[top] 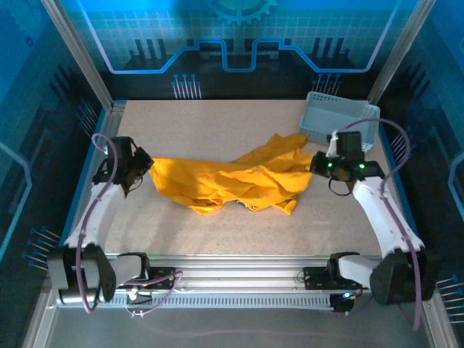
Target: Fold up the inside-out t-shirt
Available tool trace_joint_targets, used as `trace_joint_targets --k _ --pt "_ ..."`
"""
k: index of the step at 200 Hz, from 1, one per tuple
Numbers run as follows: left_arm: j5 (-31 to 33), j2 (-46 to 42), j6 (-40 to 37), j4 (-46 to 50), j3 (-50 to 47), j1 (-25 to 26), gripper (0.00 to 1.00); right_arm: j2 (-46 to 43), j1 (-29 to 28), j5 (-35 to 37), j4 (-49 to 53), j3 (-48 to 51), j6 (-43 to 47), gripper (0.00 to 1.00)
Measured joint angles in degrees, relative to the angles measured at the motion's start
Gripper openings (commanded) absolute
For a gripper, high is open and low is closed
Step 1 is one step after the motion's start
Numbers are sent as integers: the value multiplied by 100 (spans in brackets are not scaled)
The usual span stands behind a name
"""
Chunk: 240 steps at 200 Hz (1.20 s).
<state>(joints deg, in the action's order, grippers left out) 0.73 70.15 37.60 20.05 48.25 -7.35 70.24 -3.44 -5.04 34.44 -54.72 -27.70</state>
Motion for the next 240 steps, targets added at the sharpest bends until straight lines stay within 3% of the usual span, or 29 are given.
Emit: trace_joint_targets --k 14,30,53,82,122,142,172,206,240 --pt "-4 509 0 46 -70 -79 0 675 -2 258 50 146 -107 34" --pt "-42 931 -4 111 -144 -122 0 1209 -4 680 87 149 -136 43" --pt "-125 1062 -4 151 -192 -125 0 1231 -308 1335 192 83 -59 52" --pt "-223 1027 -4 20 -232 -127 0 1051 -975 1493 295 -529 118 54" --pt "-321 929 -4 -90 -380 -127 0 1423 -1025 1185 153 -791 111 54" --pt "-317 782 -4 -111 -487 -127 0 1812 -1130 1143 144 -728 90 50" --pt "-214 483 -4 -107 -638 -129 0 1690 -1801 1322 107 -94 -157 42" --pt "-52 229 -2 -111 -706 -157 0 645 -2863 1504 275 1187 -807 40" --pt "9 212 -2 -122 -710 -229 0 33 -3106 1526 671 1659 -1292 44"
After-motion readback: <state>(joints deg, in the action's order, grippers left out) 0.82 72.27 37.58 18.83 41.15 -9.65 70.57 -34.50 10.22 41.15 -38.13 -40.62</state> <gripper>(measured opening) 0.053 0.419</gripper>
